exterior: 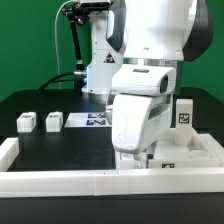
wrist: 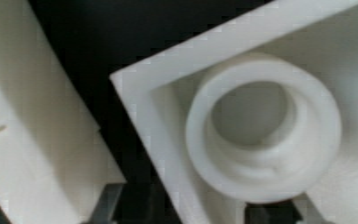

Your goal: Assemble square table

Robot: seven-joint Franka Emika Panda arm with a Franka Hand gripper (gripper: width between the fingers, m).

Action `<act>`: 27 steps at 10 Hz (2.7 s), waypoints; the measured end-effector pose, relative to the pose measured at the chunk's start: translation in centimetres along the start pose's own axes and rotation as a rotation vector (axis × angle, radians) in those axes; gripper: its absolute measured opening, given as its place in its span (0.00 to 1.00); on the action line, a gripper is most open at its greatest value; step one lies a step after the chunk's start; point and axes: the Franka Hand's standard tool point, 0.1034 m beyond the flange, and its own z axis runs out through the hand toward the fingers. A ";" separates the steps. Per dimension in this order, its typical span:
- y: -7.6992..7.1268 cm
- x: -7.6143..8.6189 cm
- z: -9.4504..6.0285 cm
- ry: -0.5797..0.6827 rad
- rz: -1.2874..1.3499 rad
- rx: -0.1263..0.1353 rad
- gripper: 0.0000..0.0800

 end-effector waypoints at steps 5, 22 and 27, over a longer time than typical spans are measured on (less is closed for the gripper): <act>-1.1 -0.6 0.6 -0.026 -0.001 0.043 0.80; -2.1 -4.8 -7.5 -0.103 0.534 0.076 0.81; -1.0 -10.5 -6.8 -0.153 0.620 0.121 0.81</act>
Offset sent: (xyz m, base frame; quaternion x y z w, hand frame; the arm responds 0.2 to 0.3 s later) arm 0.0000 0.0000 0.0000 0.0000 0.0000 0.0000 1.0000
